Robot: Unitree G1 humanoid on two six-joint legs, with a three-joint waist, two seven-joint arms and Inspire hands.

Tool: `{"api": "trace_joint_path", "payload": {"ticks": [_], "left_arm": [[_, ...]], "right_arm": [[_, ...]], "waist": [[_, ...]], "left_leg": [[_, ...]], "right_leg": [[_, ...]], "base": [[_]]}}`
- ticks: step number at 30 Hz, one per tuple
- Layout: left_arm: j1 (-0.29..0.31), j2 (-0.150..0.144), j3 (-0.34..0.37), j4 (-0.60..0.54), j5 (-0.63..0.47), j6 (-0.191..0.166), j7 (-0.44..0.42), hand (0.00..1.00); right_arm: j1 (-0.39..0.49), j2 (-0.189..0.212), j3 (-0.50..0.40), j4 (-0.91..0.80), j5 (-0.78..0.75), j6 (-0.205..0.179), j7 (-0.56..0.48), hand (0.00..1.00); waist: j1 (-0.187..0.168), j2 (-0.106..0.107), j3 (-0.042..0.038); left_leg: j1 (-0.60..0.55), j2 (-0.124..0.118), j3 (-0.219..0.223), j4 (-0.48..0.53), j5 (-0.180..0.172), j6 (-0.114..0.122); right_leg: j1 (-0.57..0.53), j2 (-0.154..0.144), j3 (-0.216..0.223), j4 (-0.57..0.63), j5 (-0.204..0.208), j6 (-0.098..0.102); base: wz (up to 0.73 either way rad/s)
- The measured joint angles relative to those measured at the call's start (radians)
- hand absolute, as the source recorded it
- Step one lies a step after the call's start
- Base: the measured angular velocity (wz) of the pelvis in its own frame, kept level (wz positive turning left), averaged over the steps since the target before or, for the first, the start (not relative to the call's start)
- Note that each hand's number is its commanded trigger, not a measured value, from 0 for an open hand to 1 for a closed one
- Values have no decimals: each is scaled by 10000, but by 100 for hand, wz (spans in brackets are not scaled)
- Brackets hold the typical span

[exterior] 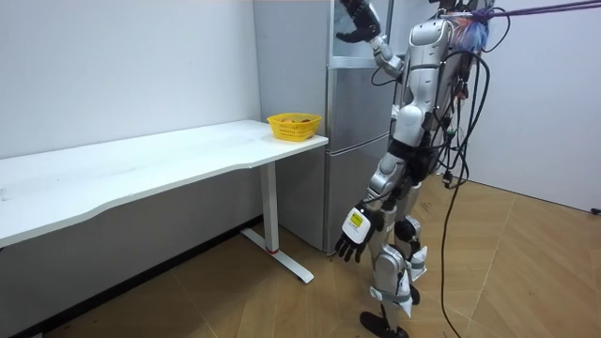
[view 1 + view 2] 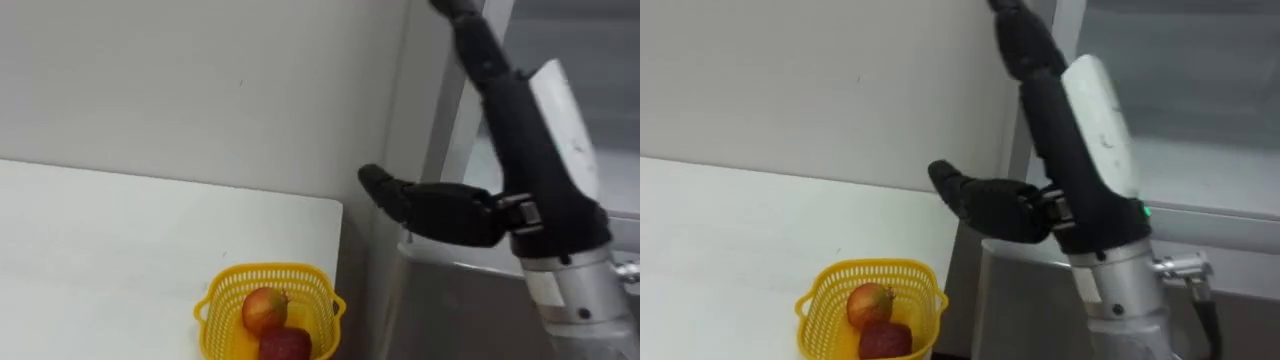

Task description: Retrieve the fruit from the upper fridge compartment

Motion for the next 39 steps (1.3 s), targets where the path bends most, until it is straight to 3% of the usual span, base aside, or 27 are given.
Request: {"api": "trace_joint_path", "payload": {"ticks": [7,14,21,29,39], "left_arm": [[177,-205,-14,81,-34,-16,118,0],[292,-259,2,89,-27,-57,157,0],[398,-291,222,64,-35,-58,356,0],[514,-392,221,96,-54,-55,541,0],[572,-486,227,67,-52,-34,575,0]], "right_arm": [[801,12,-612,-23,5,-347,-1443,0],[2034,84,-1196,-17,-16,-672,-1975,0],[3151,351,-1412,102,26,-645,-2031,0],[3742,706,-1420,305,420,-452,-2053,0],[4697,979,-1505,878,831,-295,-2352,0]], "waist": [[-338,60,3],[-513,184,10],[-634,365,0],[-788,394,3],[-960,501,-34]], "left_leg": [[157,6,179,2,-7,13],[200,5,262,0,-8,13],[104,2,329,-19,-8,15],[111,-1,354,-55,-9,16],[124,5,800,-127,-33,51]], "right_leg": [[4,30,255,101,9,-3],[-25,30,322,138,7,-1],[-184,22,353,169,-12,9],[-186,16,319,151,-28,25],[-343,51,656,178,-26,44]], "base": [[-8],[-3],[-2],[0],[-8]]}}
